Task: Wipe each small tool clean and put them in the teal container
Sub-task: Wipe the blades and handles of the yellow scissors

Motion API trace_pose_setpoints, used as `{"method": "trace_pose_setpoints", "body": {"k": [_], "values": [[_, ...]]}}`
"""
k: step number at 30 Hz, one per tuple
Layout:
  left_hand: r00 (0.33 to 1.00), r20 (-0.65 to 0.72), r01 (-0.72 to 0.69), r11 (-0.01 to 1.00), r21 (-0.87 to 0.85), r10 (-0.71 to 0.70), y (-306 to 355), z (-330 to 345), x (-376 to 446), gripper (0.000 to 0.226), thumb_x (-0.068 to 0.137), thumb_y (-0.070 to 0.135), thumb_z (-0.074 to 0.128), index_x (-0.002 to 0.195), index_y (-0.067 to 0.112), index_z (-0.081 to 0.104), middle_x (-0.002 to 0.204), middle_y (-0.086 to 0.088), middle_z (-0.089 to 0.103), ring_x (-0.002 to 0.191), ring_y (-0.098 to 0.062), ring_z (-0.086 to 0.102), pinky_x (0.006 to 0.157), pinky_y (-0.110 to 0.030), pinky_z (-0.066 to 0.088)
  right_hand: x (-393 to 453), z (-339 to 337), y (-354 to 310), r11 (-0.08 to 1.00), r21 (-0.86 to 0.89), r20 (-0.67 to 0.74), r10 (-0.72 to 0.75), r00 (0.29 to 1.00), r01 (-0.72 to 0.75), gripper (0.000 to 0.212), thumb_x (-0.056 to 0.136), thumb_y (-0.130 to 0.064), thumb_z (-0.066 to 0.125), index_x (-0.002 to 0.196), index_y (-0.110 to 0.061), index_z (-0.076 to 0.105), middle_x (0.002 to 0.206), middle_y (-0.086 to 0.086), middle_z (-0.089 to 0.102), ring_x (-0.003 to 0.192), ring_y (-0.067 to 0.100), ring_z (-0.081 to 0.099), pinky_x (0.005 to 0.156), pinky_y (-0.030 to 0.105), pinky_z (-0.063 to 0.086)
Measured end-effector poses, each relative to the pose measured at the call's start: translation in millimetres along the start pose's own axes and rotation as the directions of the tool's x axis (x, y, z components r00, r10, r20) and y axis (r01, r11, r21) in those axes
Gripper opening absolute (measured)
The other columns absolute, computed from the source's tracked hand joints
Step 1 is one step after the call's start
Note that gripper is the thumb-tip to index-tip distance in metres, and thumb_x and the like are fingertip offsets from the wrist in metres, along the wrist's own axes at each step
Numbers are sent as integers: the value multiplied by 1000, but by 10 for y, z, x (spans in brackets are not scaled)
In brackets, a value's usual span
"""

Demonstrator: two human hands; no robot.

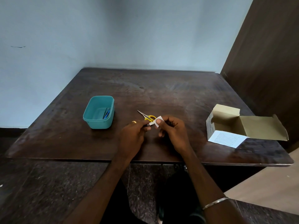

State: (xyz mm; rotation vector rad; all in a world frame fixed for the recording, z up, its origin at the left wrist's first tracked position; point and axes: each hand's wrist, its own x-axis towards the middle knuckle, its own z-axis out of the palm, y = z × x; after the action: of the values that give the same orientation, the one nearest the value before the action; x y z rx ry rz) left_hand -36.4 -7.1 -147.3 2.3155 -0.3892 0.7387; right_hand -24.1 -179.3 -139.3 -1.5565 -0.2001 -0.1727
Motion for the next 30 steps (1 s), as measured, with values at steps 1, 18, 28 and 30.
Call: {"method": "trace_pose_setpoints", "body": {"k": [1, 18, 28, 30], "values": [[993, 48, 115, 984, -134, -109, 11, -11, 14, 28, 87, 18, 72, 115, 20, 72, 98, 2, 76, 85, -14, 70, 77, -27, 54, -1, -3, -5, 1000, 14, -22, -7, 1000, 8, 14, 94, -9, 65, 91, 3, 71, 79, 19, 70, 51, 26, 56, 48, 30, 46], [807, 532, 573, 559, -599, -258, -16, -149, 99, 23, 87, 13, 71, 110, 10, 74, 79, -16, 74, 52, -24, 64, 50, -26, 53, 14, 47, 46, 999, 3, 85, 41, 995, -42, 30, 79, 4, 77, 82, -10, 51, 70, 18, 66, 43, 17, 57, 40, 23, 43], [812, 535, 566, 544, -620, -236, -79, -140, 99, 20, 90, 9, 67, 109, 8, 73, 79, -19, 72, 50, -23, 62, 49, -26, 52, -40, 43, -58, 999, -44, 129, -6, 992, 12, 10, 91, -2, 65, 86, -7, 71, 65, 6, 71, 48, 15, 60, 48, 18, 44], [811, 536, 566, 542, -621, -233, -86, -131, 99, 20, 90, 9, 67, 108, 8, 73, 79, -20, 72, 50, -24, 62, 49, -27, 52, -48, 52, -87, 999, -34, 136, -4, 991, 8, 8, 92, 1, 64, 87, -2, 70, 63, 4, 70, 49, 10, 62, 48, 16, 44]]}}
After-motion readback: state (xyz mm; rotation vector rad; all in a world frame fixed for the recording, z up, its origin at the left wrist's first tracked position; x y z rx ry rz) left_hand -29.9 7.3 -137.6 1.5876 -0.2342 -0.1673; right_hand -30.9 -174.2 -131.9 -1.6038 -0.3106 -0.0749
